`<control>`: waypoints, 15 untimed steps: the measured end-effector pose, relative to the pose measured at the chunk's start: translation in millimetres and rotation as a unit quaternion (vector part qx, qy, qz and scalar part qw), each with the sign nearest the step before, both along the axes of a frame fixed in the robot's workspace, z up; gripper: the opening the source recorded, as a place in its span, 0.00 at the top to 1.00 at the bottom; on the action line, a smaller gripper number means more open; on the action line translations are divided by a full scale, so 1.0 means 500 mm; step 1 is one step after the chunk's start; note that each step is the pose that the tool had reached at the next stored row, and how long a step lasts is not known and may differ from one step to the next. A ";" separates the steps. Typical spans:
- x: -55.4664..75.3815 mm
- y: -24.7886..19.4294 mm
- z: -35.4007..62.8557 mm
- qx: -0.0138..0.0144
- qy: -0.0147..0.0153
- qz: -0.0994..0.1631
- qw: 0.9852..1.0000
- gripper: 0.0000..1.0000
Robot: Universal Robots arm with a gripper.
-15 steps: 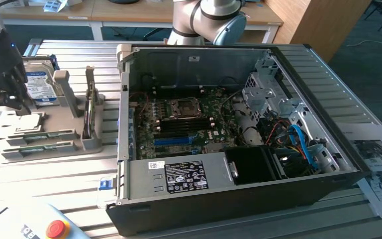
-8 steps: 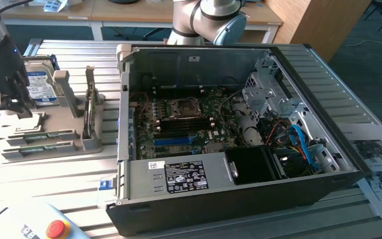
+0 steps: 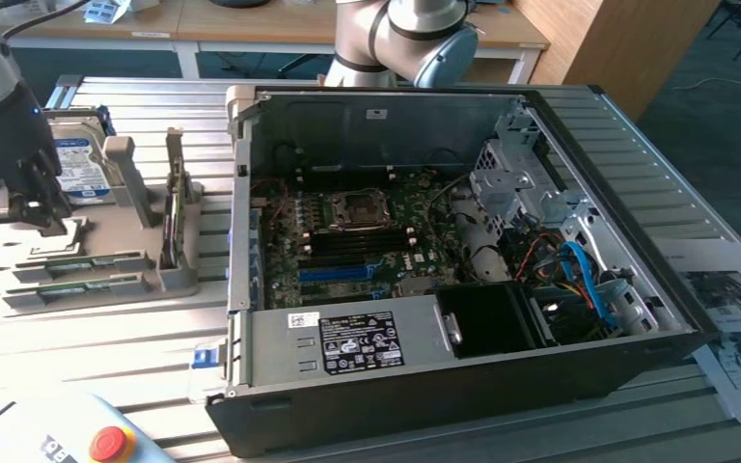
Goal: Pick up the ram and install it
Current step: 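Pick up the ram and move it above insertion slot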
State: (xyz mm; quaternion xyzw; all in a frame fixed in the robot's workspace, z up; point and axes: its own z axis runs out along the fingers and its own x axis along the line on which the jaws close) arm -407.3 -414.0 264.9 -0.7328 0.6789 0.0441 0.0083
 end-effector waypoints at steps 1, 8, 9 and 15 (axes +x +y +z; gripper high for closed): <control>0.000 0.0000 -0.003 0.000 0.000 0.000 1.000 0.69; 0.000 0.0000 -0.017 0.000 0.000 0.000 1.000 0.69; 0.000 -0.0001 -0.017 0.000 0.000 0.000 1.000 0.69; 0.000 -0.0013 -0.017 0.000 0.000 0.000 1.000 0.69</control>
